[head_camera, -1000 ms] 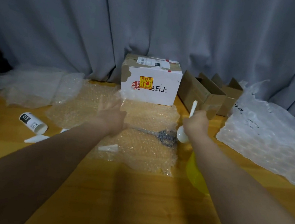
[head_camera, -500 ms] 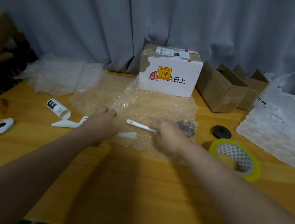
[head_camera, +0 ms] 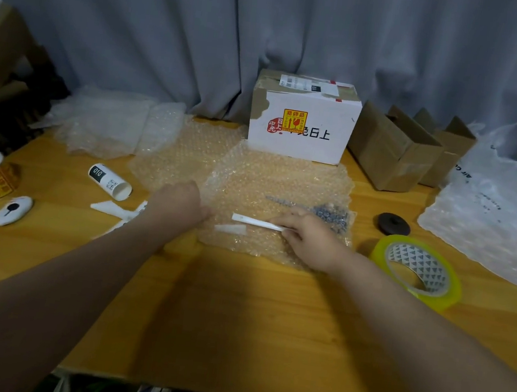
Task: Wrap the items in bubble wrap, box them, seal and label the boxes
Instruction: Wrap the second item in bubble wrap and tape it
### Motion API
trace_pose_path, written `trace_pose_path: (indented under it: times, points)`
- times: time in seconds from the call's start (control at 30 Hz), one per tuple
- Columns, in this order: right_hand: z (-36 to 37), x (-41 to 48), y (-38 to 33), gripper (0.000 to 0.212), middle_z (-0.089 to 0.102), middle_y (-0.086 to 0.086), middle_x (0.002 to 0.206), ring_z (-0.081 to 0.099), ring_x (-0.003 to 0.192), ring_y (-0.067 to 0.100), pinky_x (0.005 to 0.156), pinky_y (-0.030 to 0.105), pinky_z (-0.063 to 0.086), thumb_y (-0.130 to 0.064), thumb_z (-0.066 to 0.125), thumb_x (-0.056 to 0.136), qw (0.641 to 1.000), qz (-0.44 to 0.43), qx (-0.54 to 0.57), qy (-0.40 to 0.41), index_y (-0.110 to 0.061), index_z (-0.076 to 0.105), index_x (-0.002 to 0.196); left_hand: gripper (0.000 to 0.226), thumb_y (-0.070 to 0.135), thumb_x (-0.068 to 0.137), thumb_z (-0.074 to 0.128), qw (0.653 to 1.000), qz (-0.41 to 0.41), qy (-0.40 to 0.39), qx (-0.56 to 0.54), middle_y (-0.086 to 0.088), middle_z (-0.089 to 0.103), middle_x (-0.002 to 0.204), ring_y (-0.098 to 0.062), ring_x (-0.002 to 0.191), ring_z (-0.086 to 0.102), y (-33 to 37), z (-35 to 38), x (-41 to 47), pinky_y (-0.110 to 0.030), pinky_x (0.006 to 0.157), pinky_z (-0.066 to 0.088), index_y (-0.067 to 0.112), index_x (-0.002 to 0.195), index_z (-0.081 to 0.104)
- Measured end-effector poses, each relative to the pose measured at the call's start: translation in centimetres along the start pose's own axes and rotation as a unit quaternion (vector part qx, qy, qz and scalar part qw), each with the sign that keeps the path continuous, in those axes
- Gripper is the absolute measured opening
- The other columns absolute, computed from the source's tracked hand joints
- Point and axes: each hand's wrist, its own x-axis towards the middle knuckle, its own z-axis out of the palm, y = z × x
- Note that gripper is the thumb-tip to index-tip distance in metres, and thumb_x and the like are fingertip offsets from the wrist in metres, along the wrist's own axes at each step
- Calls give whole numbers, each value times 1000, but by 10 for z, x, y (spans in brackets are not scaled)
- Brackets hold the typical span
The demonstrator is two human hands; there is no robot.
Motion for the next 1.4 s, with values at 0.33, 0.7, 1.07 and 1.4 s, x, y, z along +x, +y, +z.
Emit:
trace_pose_path:
  times: [0.33, 0.7, 1.07, 1.4]
  points:
    - [9, -5, 2, 36, 46, 2, 100, 46, 90, 18, 79, 34, 44, -11, 48, 98, 1000, 24, -20, 3, -20, 59, 130, 41, 21, 88, 64, 969, 22, 41, -243, -5, 59, 87, -16, 71, 54, 6, -12, -1, -27, 53, 36, 10, 124, 48]
    - [19, -15, -2, 34, 35, -2, 111, 32, 112, 20, 87, 31, 25, -24, 49, 98, 994, 63, -67, 62, -39, 59, 126, 13, 22, 86, 67, 898, 111, -96, -414, 3, 67, 75, -5, 64, 59, 53, 8, -21, -16, 60, 47, 8, 87, 66]
    - [-22, -17, -5, 57, 30, 17, 145, 37, 128, 36, 99, 42, 35, -39, 38, 101, 923, 332, -192, -14, -15, 19, 149, 21, 19, 89, 64, 958, 221, -72, -169, 6, 49, 94, -7, 80, 48, 53, 13, -11, -20, 67, 38, 18, 109, 70]
    - [-42, -21, -1, 45, 51, 12, 91, 51, 86, 29, 59, 30, 38, 0, 52, 89, 945, 317, -78, 19, -10, 32, 128, 12, 22, 87, 67, 962, 218, -39, -160, 5, 56, 80, -16, 81, 55, 59, 19, -12, -33, 77, 49, 14, 93, 73]
